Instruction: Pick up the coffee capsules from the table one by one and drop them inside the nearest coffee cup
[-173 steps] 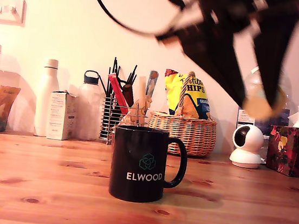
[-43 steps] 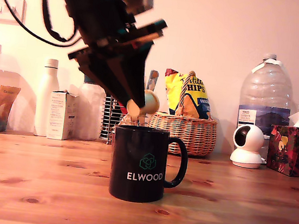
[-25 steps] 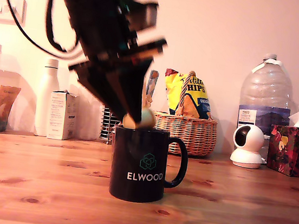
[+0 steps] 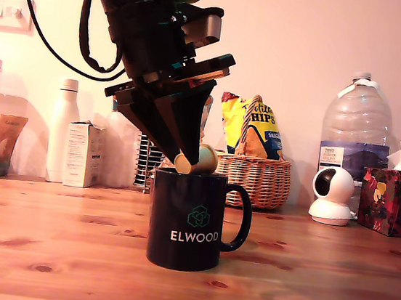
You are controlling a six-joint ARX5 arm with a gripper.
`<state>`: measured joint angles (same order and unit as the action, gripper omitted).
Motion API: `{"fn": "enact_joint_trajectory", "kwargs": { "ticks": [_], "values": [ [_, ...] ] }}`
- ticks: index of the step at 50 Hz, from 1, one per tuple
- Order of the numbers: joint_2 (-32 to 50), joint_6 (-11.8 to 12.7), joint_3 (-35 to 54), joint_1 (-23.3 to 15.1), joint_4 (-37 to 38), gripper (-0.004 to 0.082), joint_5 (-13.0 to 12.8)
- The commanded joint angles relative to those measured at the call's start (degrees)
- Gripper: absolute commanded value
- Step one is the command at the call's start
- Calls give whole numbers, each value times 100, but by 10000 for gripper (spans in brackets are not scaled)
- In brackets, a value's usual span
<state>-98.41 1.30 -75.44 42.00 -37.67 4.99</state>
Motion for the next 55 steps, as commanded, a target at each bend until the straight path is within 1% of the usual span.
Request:
{"fn": "enact_joint_trajectory", "kwargs": {
  "ticks": [1, 2, 4, 7, 8, 9, 11, 13, 14, 20, 22, 24, 27, 28, 31, 32, 35, 40, 41, 42, 43, 55],
  "values": [
    [-61, -20, -9, 33, 37, 149, 20],
    [-61, -20, -9, 33, 37, 163, 20],
    [-61, 28, -9, 33, 24, 237, 17],
    [-61, 24, -9, 33, -7, 455, 39],
    [-61, 33, -9, 33, -22, 546, 48],
    [-61, 33, -9, 33, -26, 611, 48],
    [-61, 55, -9, 33, -33, 691, 55],
    [-61, 55, -9, 33, -50, 720, 57],
    [-59, 11, -9, 33, -50, 718, 59],
    [-57, 11, -9, 35, -46, 707, 59],
    [-57, -24, -9, 39, -50, 704, 66],
    [-57, -24, -9, 39, -55, 688, 72],
    [-44, -55, -15, 39, -114, 632, 77],
    [-28, -142, -22, 39, -151, 607, 79],
    [11, -144, -33, 39, -229, 513, 77],
    [42, -181, -35, 39, -264, 468, 77],
    [140, -179, -35, 39, -313, 326, 77],
    [393, -181, -35, 39, -343, 33, 77],
    [450, -181, -35, 39, -343, -13, 79],
    [511, -199, -35, 39, -339, -32, 77],
    [575, -199, -35, 39, -328, -15, 77],
    [1388, -195, 11, -37, -297, -21, 72]
  ]
}}
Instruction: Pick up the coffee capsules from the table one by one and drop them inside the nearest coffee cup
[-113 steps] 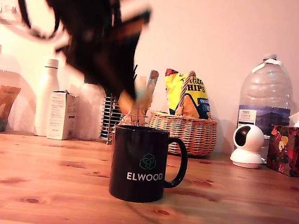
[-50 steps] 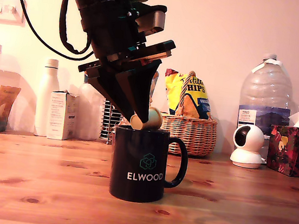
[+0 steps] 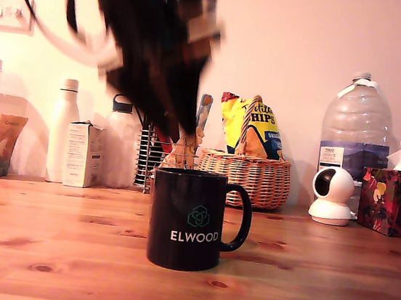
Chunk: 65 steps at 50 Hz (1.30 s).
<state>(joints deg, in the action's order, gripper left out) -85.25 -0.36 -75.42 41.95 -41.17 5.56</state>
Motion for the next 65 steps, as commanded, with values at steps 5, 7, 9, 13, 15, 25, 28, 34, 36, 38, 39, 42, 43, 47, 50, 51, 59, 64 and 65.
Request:
{"fn": "enact_joint_trajectory", "kwargs": {
  "ticks": [5, 7, 9, 13, 15, 25, 28, 34, 36, 38, 39, 42, 43, 47, 50, 51, 59, 64, 65],
  "values": [
    [356, -39, 98, -129, 90, -21, 20],
    [472, -48, 168, -173, 136, -21, 20],
    [619, -55, 293, -232, 238, -21, 22],
    [942, -59, 654, -365, 573, -21, 44],
    [1130, -61, 872, -439, 772, -21, 74],
    [1915, -74, 1947, -973, 1668, -21, 308],
    [2085, -74, 2256, -1185, 1952, -21, 328],
    [2420, -72, 2951, -1657, 2662, -21, 356],
    [2507, -55, 3150, -1816, 2826, -21, 380],
    [2590, -55, 3327, -1967, 2979, -21, 422],
    [2643, -11, 3427, -2055, 3069, -21, 442],
    [2778, -9, 3679, -2295, 3287, -21, 452],
    [2837, -7, 3768, -2387, 3346, -21, 455],
    [3075, 52, 4094, -2693, 3552, -21, 452],
    [3296, 144, 4369, -2914, 3740, -21, 448],
    [3373, 144, 4461, -2988, 3803, -21, 448],
    [4068, 354, 5064, -3532, 4004, -21, 433],
    [4529, 431, 5276, -3746, 3923, -21, 435],
    [4607, 431, 5292, -3766, 3882, -21, 437]
  ]
}}
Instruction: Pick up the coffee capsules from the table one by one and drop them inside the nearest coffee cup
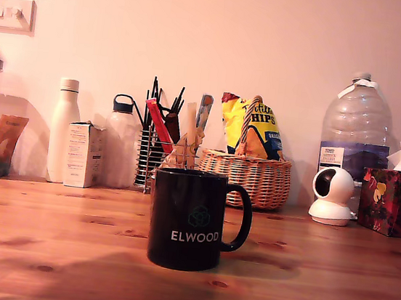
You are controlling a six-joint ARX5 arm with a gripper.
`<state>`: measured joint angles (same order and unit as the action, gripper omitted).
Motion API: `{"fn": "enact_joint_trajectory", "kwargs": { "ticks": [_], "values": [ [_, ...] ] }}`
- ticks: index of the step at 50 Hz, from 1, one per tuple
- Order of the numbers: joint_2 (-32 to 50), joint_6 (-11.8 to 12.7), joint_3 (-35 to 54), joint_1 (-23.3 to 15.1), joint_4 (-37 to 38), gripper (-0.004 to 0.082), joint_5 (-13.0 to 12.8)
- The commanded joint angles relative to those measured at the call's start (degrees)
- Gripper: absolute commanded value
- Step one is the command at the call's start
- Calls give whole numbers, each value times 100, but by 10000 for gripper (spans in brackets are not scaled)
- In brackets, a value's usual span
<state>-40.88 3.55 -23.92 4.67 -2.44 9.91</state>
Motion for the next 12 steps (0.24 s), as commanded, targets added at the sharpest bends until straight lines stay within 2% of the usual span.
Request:
{"fn": "enact_joint_trajectory", "kwargs": {
  "ticks": [1, 12],
  "values": [
    [254, 61, 153, -55, -44, -21, 2],
    [1213, 219, 160, -66, -518, -21, -4]
  ]
}}
